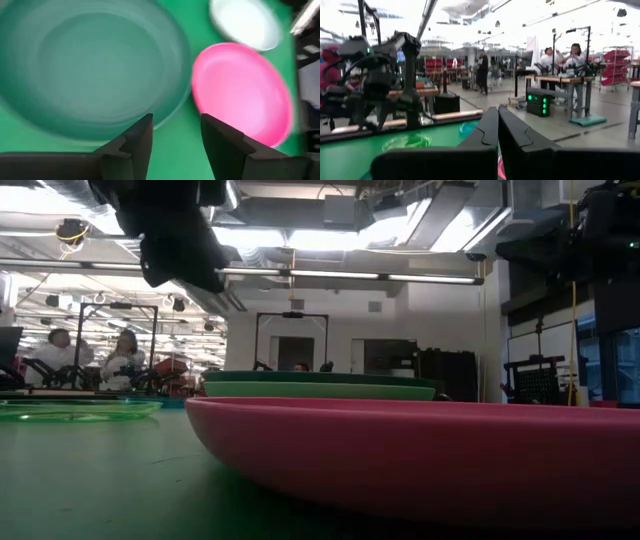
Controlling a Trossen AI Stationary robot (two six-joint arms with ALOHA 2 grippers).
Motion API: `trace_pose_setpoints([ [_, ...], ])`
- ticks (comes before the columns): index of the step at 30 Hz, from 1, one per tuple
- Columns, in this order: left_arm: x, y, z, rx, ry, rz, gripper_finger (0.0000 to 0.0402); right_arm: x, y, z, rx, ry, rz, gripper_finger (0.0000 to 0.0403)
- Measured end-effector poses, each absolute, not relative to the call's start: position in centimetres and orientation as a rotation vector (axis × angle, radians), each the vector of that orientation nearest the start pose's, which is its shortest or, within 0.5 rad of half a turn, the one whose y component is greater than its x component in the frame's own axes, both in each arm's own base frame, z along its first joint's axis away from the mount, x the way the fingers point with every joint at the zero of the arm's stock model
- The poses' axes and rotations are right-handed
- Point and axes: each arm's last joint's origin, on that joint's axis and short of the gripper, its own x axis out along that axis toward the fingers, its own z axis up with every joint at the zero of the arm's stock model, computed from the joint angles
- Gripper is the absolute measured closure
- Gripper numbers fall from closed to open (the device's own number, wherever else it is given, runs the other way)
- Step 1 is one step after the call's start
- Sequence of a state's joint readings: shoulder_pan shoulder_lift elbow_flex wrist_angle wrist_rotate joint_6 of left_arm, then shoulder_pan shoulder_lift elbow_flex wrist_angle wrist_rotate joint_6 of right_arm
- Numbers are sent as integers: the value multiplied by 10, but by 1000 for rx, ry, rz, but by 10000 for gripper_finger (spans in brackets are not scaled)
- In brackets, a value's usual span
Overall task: Stack plastic plates
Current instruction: Stack the pink plate on top of the dark green plate
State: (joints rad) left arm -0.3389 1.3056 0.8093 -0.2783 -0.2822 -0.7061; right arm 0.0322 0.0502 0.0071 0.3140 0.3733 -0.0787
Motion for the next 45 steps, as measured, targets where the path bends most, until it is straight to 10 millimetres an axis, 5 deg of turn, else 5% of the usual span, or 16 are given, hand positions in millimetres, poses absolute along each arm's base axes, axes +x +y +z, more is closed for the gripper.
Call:
trace_pose_setpoints([
  [9, 265, -99, 216, -581, 690, 199, 244, 93, -5, 202, -129, -357, -268, 403],
  [20, 308, -151, 233, -618, 719, 182, 245, 92, -2, 204, -160, -381, -195, 403],
  [32, 345, -210, 234, -664, 807, 301, 245, 97, 4, 192, 25, -267, 80, 403],
  [45, 374, -229, 202, -694, 821, 440, 245, 97, 19, 183, 177, -153, 283, 403],
])
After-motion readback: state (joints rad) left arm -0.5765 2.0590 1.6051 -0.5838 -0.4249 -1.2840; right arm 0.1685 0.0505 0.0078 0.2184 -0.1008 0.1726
